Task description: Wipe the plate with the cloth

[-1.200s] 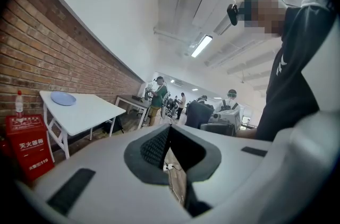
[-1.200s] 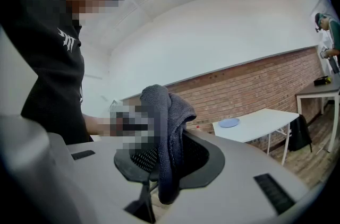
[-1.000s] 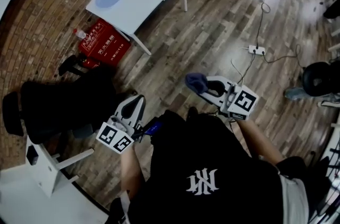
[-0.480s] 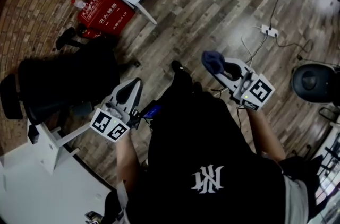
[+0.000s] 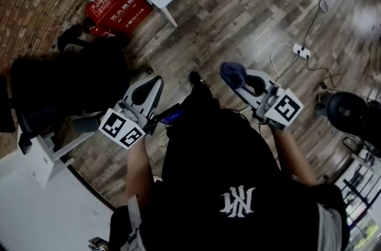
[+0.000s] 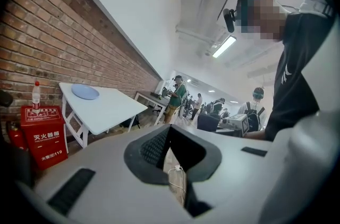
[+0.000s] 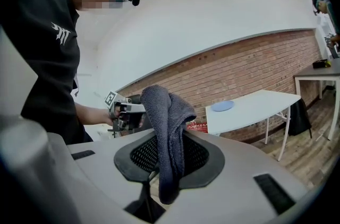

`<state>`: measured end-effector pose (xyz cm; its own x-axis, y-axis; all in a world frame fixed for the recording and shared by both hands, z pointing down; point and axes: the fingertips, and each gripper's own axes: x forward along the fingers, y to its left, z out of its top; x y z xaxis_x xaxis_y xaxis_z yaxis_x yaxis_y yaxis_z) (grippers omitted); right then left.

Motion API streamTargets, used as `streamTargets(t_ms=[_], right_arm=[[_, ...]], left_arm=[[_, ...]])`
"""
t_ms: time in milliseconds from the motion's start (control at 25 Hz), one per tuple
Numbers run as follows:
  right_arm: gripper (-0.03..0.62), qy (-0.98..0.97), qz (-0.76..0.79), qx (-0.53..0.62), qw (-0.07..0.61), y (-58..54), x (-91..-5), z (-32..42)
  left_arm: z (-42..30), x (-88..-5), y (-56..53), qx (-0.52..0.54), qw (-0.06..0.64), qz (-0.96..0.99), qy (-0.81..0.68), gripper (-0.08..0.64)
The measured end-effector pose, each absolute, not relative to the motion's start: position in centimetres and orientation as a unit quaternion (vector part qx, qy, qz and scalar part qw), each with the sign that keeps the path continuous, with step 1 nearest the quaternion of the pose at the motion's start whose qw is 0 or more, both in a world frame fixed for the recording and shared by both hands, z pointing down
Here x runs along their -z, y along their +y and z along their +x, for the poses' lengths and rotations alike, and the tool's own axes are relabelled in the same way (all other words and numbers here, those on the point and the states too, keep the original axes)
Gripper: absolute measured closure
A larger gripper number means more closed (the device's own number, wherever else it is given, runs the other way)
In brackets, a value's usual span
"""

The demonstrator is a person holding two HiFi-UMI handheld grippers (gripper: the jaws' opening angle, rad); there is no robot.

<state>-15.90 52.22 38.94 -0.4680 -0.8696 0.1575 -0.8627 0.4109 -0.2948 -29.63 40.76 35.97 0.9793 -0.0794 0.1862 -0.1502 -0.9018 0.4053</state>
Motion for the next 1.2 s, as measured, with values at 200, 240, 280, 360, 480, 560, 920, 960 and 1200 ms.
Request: streamTargets(t_ms=[200,240,280,360,480,560,920,960,1200], right_arm=[[0.502,0.846,-0.504,0.174,-0.003,46.4,-38.3,-15.3],[0.502,0.848,-0.500,0.175,-0.008,45.4,-38.4,-15.4],[0.502,0.849,-0.497,0.178,-0.013,44.4,-38.6,-15.5],[0.502,0.850,-0.494,0.183,-0.022,42.5,-38.7,-15.9],[0.502,0.845,-0.504,0.180,-0.026,39.7,-38.3,-15.5],[0.502,0.837,-0.518,0.176,-0.023,38.1,-37.9,-14.7],[0.502,0.823,-0.540,0.173,-0.025,33.5,-37.3,-10.0],[0.502,0.824,-0.539,0.174,-0.021,33.0,-37.1,-9.3],[0.502,0.836,-0.523,0.166,-0.001,28.8,-36.3,-4.9]], left_arm=[[-28.0,-35.8,34.7,-0.074,0.209,0.973,-0.060,0.557],[-27.9,-35.6,33.4,-0.072,0.205,0.974,-0.063,0.557],[-27.9,-35.4,32.2,-0.071,0.200,0.975,-0.067,0.558],[-27.9,-35.3,30.1,-0.065,0.198,0.975,-0.070,0.558],[-27.6,-36.3,27.2,-0.058,0.212,0.973,-0.066,0.557],[-27.1,-37.3,25.9,-0.067,0.222,0.971,-0.061,0.558],[-23.5,-37.0,23.0,-0.061,0.228,0.971,-0.035,0.557],[-23.2,-36.8,22.5,-0.058,0.230,0.971,-0.041,0.557],[-20.8,-36.3,18.9,-0.061,0.219,0.970,-0.080,0.557]])
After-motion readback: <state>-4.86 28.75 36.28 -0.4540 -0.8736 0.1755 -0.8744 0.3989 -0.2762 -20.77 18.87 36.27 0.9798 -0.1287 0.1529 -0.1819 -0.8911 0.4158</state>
